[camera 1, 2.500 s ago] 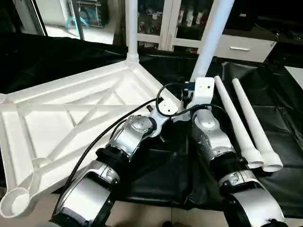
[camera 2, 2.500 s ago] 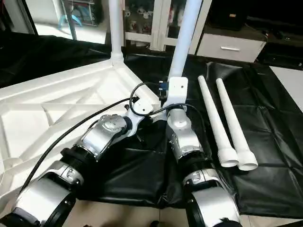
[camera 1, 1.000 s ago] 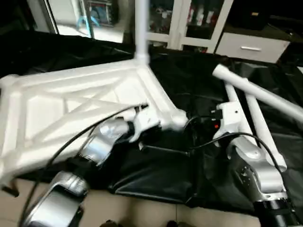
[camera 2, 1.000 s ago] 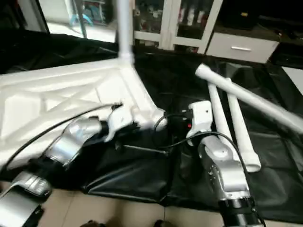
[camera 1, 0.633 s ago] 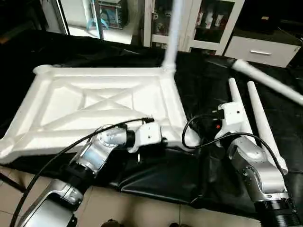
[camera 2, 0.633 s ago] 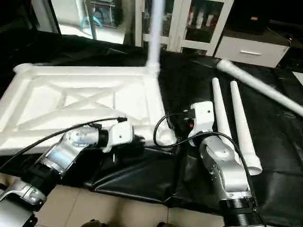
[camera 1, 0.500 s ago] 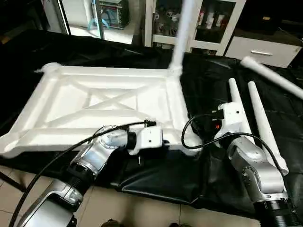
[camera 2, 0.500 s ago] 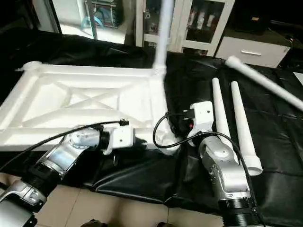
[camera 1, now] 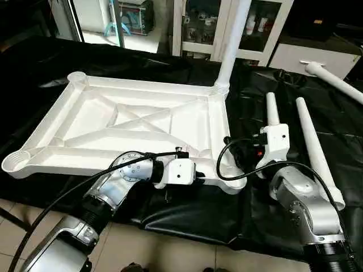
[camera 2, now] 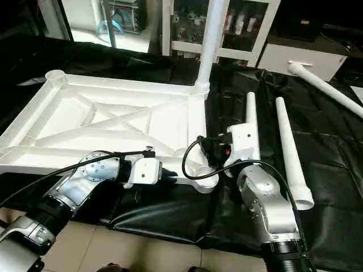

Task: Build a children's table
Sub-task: Pick table leg

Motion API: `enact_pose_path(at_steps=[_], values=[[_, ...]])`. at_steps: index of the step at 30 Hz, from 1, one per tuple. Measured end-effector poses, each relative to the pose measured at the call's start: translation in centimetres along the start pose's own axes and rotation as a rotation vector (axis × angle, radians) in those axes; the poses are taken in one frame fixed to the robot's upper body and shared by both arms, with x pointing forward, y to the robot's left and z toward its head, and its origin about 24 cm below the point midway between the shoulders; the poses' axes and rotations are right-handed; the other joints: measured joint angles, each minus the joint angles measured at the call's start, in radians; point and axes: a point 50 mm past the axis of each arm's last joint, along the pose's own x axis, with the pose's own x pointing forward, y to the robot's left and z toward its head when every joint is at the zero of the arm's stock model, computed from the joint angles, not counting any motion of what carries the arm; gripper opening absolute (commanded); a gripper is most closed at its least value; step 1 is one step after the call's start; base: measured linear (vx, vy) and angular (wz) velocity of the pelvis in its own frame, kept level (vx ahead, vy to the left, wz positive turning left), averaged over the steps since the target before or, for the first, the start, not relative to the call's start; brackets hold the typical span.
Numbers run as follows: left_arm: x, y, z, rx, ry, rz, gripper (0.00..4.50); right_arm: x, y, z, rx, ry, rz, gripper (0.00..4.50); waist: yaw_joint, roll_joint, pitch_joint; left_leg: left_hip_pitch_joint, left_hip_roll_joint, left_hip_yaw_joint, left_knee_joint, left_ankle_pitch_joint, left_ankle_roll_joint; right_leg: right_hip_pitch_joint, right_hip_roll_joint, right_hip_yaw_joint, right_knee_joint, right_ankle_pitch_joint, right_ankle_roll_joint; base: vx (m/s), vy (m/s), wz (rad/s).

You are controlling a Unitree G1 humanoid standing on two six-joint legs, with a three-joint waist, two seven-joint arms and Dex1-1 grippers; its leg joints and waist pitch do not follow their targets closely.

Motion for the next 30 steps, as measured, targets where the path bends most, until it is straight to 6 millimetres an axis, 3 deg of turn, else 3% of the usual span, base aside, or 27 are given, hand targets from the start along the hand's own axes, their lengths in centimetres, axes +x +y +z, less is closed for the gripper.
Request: enact_pose_path(at_steps=[22, 30], values=[[-0.4, 0.2, -0.6, 0.047, 0.01, 0.012, 0.0, 0.0, 0.2, -0.2, 0.005, 0.004, 0.002, 4.41, 0.0, 0.001, 0.0, 0.001, 0.0, 0.0, 0.001, 0.0, 0.0, 0.0, 0.0, 0.0, 0.003, 0.0, 0.0, 0.0, 0.0, 0.0], [-1.3, 0.8, -1.1, 0.056, 0.046, 0.02, 0.0, 1.2, -0.3, 1.3, -0.005, 0.012, -0.037, 4.41, -0.012, 0.001, -0.001, 0.001, 0.001, -0.001, 0.003, 0.001, -0.001, -0.001, 0.001, 0.0, 0.004, 0.001, 0.0, 0.0, 0.0, 0.0]])
